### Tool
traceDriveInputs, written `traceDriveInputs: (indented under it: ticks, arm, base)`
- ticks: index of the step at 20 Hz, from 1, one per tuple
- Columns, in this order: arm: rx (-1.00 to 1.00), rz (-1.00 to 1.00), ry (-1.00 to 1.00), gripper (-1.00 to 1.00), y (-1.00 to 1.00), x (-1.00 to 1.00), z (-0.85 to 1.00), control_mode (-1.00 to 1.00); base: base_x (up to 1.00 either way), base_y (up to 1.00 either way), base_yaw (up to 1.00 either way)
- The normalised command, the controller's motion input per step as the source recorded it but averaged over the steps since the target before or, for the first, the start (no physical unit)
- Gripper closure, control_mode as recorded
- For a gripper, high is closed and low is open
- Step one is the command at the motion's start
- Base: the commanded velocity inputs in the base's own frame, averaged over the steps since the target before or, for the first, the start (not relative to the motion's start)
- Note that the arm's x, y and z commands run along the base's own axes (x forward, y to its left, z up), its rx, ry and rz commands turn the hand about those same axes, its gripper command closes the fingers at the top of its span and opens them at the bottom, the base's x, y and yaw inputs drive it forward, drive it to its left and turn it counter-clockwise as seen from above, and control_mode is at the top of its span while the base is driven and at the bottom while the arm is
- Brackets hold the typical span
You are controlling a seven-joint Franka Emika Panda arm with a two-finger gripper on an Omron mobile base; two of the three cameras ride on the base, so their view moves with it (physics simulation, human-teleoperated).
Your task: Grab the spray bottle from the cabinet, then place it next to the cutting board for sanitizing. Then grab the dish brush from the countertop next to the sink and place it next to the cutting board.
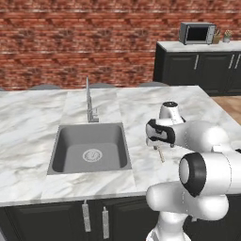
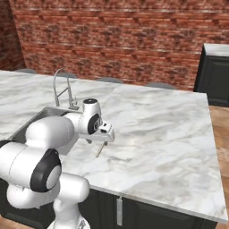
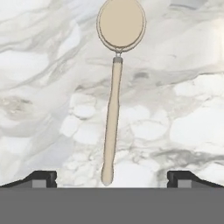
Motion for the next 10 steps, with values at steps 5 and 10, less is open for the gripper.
traceDriveInputs:
  ticks: [5,10]
  arm:
    - [0.0,0.0,0.0,-1.0,0.0,0.29,-0.25,-1.0]
    - [0.0,0.0,0.0,-1.0,0.0,0.25,-0.28,-1.0]
  base:
    - [0.0,0.0,0.0]
    - [0.0,0.0,0.0]
